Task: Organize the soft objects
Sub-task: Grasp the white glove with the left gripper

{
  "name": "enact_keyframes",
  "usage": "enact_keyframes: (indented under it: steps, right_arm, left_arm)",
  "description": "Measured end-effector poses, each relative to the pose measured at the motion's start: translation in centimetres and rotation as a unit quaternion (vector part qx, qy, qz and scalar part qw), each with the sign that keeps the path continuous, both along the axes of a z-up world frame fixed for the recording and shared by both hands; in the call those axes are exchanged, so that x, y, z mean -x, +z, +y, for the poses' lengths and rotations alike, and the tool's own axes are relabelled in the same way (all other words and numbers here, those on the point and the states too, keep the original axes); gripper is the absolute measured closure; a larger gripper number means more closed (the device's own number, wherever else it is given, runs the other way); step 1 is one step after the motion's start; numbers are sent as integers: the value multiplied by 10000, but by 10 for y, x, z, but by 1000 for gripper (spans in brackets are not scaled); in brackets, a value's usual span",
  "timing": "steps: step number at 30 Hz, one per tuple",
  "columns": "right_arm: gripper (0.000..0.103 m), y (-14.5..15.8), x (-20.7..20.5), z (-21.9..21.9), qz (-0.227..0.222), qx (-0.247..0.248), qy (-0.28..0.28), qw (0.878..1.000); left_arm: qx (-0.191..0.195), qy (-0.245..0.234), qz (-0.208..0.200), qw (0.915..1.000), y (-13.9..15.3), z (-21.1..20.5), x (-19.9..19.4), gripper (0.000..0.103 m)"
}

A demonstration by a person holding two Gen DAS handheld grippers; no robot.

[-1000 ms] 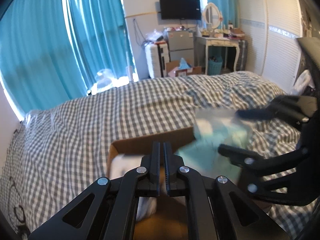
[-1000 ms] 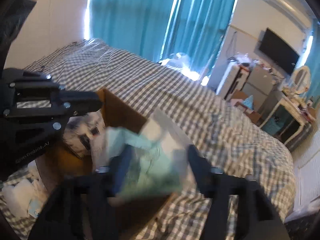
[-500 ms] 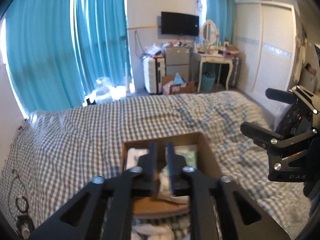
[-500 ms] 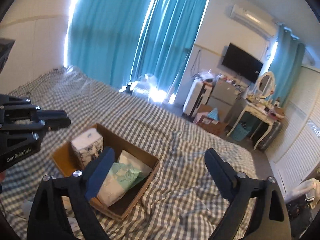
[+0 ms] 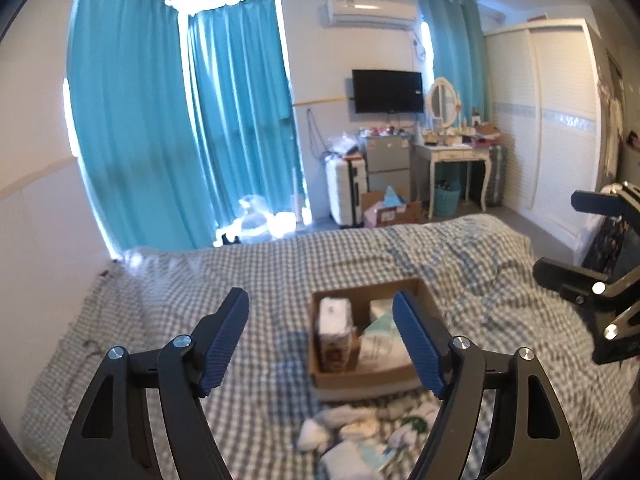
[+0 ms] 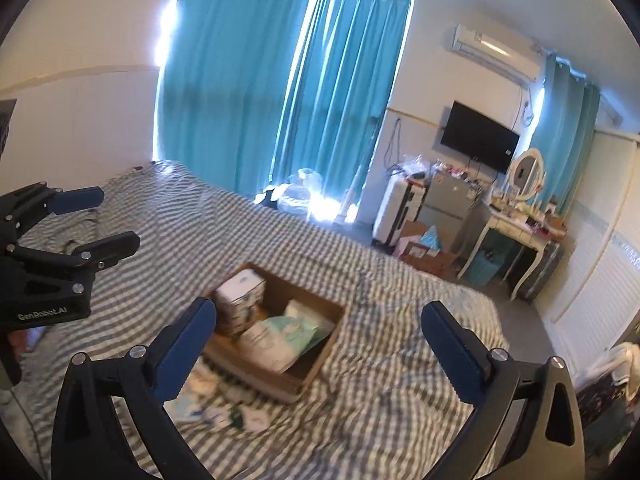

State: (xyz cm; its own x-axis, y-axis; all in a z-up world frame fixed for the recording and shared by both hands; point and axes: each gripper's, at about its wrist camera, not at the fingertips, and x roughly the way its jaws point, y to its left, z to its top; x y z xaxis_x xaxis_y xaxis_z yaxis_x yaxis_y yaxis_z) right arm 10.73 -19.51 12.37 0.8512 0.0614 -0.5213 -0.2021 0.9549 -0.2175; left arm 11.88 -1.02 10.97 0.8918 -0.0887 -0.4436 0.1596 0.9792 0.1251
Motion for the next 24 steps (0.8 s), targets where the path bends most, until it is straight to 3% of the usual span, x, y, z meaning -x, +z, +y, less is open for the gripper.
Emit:
enact_keyframes:
  steps: [4,8,16,24]
  right_arm:
    - [0,-1,24,6,87,-70,11,9999]
    - [0,-25,38,13,229,-5,-42,9997]
    - [0,-128,28,16,1190,-209,-123,9926]
    - [0,-208,1,22,1608,-478,63,9858]
  left_arm:
    - [-13,68,9,10000,-10,10,23,27]
    - [-141,222,203,9994,-38,13,28,27]
    - [-102,478,1168,9919,-143,12,15,27]
    - [-48,503,2045,9776,-227,1,2,27]
